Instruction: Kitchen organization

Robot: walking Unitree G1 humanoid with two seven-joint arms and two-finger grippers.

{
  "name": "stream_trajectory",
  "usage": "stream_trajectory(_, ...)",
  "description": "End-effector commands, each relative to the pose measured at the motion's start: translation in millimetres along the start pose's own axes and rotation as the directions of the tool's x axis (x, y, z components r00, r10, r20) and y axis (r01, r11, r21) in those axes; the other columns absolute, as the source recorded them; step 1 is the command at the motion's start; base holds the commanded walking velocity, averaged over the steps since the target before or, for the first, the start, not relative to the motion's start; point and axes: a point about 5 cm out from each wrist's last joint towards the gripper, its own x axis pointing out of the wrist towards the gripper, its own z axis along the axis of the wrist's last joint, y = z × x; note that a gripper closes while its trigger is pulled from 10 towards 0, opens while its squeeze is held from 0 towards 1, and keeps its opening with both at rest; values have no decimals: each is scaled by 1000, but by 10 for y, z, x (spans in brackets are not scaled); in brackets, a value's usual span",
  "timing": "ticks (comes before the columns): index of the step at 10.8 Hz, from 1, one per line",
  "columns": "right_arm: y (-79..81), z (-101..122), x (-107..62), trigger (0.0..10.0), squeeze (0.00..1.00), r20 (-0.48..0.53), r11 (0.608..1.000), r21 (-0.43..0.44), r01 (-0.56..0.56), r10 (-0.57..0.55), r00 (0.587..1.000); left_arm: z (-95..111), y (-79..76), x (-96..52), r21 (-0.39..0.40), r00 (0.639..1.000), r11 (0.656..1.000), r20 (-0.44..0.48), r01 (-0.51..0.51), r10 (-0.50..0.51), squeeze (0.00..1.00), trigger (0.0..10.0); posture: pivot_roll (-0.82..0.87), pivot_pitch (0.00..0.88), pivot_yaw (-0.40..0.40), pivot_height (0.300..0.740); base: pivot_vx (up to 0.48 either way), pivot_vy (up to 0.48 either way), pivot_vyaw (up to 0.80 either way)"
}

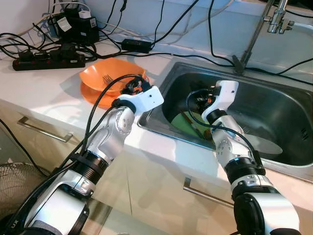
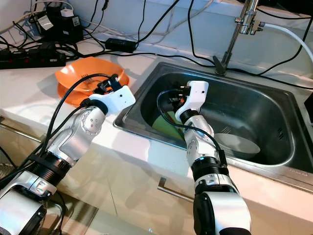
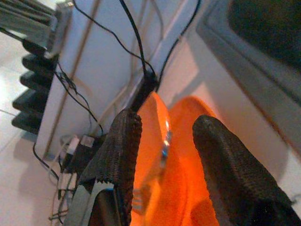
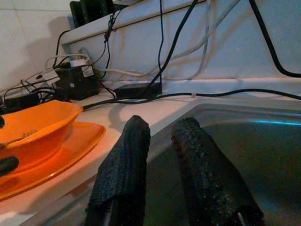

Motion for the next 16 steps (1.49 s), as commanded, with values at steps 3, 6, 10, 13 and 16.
stream_trajectory(3,-18,6,-17,10000,0,4,1000,8,5,-5,1000,-14,36,53,33,1000,999,-27,-6,7,0,10000,239,5,-45,740,0,0,0)
stream_trajectory(6,-19,3,-16,10000,0,1,1000,6,8,-8,1000,-18,34,69,35,999,999,-32,-10,11,0,0,239,8,-47,740,0,0,0)
stream_trajectory(10,-19,-15,-25,10000,0,-5,1000,4,11,-11,1000,-13,43,81,38,999,999,-27,-19,20,0,0,236,11,-47,740,0,0,0)
stream_trajectory(13,-22,-29,-32,10000,0,-10,1000,5,14,-14,1000,-10,61,85,62,999,997,-21,-36,38,0,0,237,10,-48,740,0,0,0)
stream_trajectory(16,-20,-36,-34,10000,0,-12,1000,5,13,-13,1000,19,129,89,96,997,993,-7,-75,76,0,0,238,7,-49,740,0,0,0)
